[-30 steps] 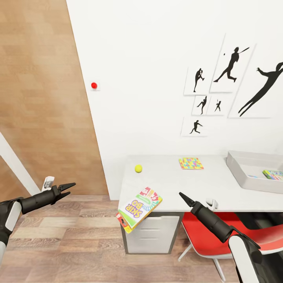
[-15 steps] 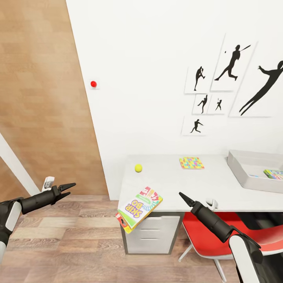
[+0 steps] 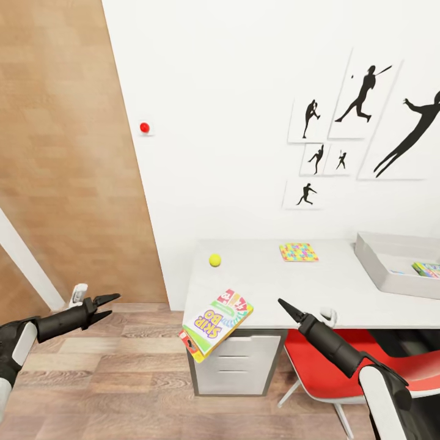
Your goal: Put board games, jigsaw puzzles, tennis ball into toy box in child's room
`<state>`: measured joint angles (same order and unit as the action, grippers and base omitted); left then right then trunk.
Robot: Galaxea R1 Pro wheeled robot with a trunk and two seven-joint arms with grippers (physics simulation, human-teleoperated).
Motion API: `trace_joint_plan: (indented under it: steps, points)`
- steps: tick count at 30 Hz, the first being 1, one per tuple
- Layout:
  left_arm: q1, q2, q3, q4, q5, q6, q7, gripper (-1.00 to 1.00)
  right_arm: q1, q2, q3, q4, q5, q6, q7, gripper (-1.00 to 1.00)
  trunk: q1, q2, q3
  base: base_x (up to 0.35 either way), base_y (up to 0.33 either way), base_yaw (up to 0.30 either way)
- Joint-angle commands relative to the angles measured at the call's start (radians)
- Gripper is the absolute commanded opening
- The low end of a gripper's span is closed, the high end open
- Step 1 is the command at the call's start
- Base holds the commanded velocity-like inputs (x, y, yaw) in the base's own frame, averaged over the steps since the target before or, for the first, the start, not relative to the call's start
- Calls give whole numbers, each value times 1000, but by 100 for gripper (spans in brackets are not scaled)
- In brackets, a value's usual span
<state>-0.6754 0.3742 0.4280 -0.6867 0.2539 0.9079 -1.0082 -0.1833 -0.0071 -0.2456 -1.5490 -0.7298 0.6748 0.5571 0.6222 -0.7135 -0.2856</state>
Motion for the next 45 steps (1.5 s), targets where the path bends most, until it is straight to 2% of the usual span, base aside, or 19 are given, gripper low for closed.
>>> trace_joint_plan:
  steps: [1, 4, 7, 8, 10, 11, 13, 18, 22, 24, 27, 28, 31, 37, 45]
  points:
    - [-1, 0, 2, 9, 1, 5, -3, 100, -1, 0, -6, 0, -5, 16, 15, 100, 4, -8, -5, 0, 0, 0]
    - [-1, -5, -12, 35, 1, 6, -3, 100, -1, -9, -40, 0, -5, 69, 77, 100, 16, -29, -14, 0, 0, 0]
    - [-1, -9, -55, 56, 1, 6, -3, 100, -1, -18, -70, 0, -6, 110, 123, 100, 27, -50, -23, 0, 0, 0]
    - [-1, -10, -84, 70, 2, 6, -4, 100, -1, -21, -83, 0, -6, 127, 146, 100, 31, -57, -27, 0, 0, 0]
    - [-1, -11, -110, 86, 3, 6, -4, 100, -1, -23, -94, 0, -6, 139, 168, 100, 39, -71, -33, 0, 0, 0]
    - [-1, -15, -139, 110, 4, 5, -4, 100, -1, -25, -111, 0, -6, 151, 196, 100, 42, -78, -36, 0, 0, 0]
    - [-1, -22, -157, 132, 5, 4, -5, 100, -1, -26, -127, 0, -6, 158, 219, 100, 50, -92, -42, 0, 0, 0]
    - [-1, -28, -169, 149, 7, 5, -19, 100, -1, -27, -139, 0, -6, 161, 232, 100, 69, -127, -58, 0, 0, 0]
    - [-1, -29, -173, 153, 5, 5, -99, 100, -1, -25, -140, 0, -6, 161, 234, 100, 85, -155, -70, 0, 0, 0]
    - [-1, -30, -180, 154, 3, 6, -169, 100, -1, -25, -141, 0, -6, 161, 234, 100, 92, -169, -77, 0, 0, 0]
    - [-1, -36, -229, 154, 2, 6, -248, 100, -1, -26, -141, 0, -5, 161, 234, 100, 104, -190, -86, 0, 0, 0]
    - [-1, -40, -251, 154, 2, 6, -264, 100, -1, -26, -141, 0, -5, 161, 234, 100, 108, -197, -89, 0, 0, 0]
    - [-1, -47, -287, 154, 4, 5, -291, 100, -1, -26, -141, 0, -5, 161, 234, 100, 119, -218, -99, 0, 0, 0]
    - [-1, -59, -305, 154, 1, 5, -307, 100, -1, -27, -142, 0, -5, 161, 235, 100, 142, -260, -117, 0, 0, 0]
    - [-1, -63, -307, 154, 1, 5, -310, 100, -2, -26, -142, 0, -5, 158, 236, 100, 173, -316, -142, 0, 0, 0]
